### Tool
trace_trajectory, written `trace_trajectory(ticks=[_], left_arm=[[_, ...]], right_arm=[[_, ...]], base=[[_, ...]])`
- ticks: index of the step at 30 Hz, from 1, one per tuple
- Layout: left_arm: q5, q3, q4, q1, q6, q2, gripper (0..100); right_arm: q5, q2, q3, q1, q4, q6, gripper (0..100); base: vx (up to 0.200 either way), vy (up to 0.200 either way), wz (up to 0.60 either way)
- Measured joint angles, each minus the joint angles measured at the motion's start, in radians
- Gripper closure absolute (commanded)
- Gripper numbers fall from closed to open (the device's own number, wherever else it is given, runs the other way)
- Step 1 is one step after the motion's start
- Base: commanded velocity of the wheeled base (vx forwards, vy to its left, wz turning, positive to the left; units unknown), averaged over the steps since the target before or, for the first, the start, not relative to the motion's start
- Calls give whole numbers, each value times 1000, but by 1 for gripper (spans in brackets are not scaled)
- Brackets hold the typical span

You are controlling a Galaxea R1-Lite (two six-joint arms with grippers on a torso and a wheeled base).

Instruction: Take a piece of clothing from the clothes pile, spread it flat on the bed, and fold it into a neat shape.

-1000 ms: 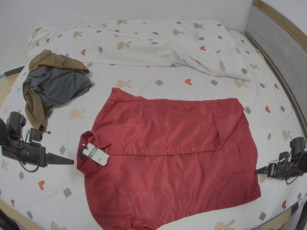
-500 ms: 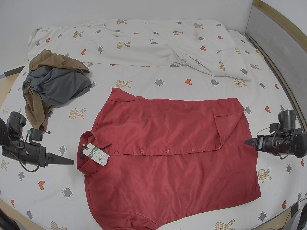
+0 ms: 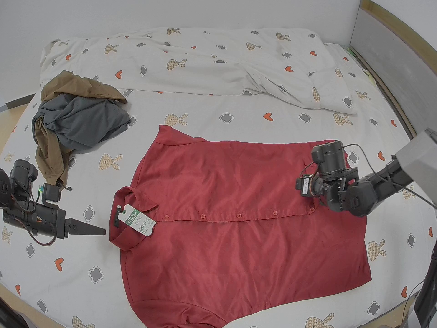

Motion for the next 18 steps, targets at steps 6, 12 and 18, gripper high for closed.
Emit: trace_trajectory(ticks=[6, 12, 18], left_arm=[[0, 1, 0, 0, 0, 2, 0], [0, 1, 0, 0, 0, 2, 0], [0, 1, 0, 0, 0, 6, 0]], right_arm=[[-136, 130, -113, 30, -6, 7, 0], [-246, 197, -163, 30, -10, 12, 0], [-263, 210, -174, 12, -11, 10, 0]], base=[[0, 0, 0], [0, 0, 0], [0, 0, 0]])
